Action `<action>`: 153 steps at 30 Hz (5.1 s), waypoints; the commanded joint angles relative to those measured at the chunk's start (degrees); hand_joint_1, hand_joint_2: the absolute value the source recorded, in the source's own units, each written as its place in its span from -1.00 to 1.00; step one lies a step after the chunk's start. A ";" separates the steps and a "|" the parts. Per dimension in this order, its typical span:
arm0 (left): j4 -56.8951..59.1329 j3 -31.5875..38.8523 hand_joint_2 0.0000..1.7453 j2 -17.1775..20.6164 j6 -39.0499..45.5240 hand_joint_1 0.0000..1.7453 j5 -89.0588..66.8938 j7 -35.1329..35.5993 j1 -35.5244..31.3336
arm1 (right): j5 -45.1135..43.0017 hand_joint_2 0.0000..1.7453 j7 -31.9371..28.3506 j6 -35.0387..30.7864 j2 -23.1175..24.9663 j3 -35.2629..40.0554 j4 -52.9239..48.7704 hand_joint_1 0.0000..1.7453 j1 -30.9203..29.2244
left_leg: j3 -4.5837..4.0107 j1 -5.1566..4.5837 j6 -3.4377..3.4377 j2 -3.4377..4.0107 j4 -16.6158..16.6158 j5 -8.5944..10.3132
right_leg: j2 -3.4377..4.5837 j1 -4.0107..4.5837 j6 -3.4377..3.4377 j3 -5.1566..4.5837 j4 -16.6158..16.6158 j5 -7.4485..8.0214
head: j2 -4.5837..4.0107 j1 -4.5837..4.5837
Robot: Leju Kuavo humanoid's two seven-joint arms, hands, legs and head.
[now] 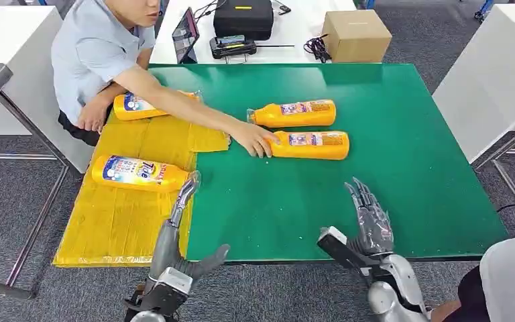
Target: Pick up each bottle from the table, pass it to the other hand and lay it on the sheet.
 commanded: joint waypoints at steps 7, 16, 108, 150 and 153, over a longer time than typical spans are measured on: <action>0.58 -2.13 1.00 -0.86 -3.32 -1.00 5.53 1.20 -1.15 | 4.26 1.00 2.22 6.14 -10.02 4.29 4.65 -1.00 -9.26 | 0.24 0.05 -0.09 0.11 0.00 -0.10 | 0.07 0.06 -0.12 0.23 -0.03 -0.07 | 0.00 0.00; 0.59 -3.58 1.00 -0.44 -4.49 -1.00 6.76 1.59 -2.10 | 7.90 1.00 3.71 4.66 -10.40 8.49 7.41 -1.00 -12.70 | 0.27 0.09 -0.12 0.23 0.01 -0.10 | 0.18 0.10 -0.14 0.24 -0.04 -0.02 | 0.00 -0.02; 15.16 0.77 1.00 -4.17 -8.92 -1.00 36.26 2.43 -7.71 | -20.01 1.00 -0.91 22.60 -9.57 13.89 19.39 1.00 -20.03 | 0.56 0.09 -0.12 0.12 -0.03 -0.05 | 0.07 0.10 -0.15 0.54 -0.08 -0.01 | 0.00 -0.02; 31.49 2.27 1.00 -7.53 -25.14 -1.00 49.22 0.23 -19.80 | -30.18 1.00 -5.44 27.88 3.18 23.59 12.86 1.00 -21.54 | 0.32 0.11 -0.12 0.15 0.07 -0.06 | 0.11 0.11 -0.16 0.33 0.05 -0.03 | 0.00 0.00; 32.99 2.00 1.00 -7.94 -25.54 -1.00 49.93 0.20 -21.00 | -30.32 1.00 -6.25 28.47 3.64 25.48 13.29 1.00 -22.31 | 0.27 0.09 -0.09 0.14 0.03 -0.03 | 0.12 0.09 -0.13 0.27 0.04 0.00 | 0.00 0.00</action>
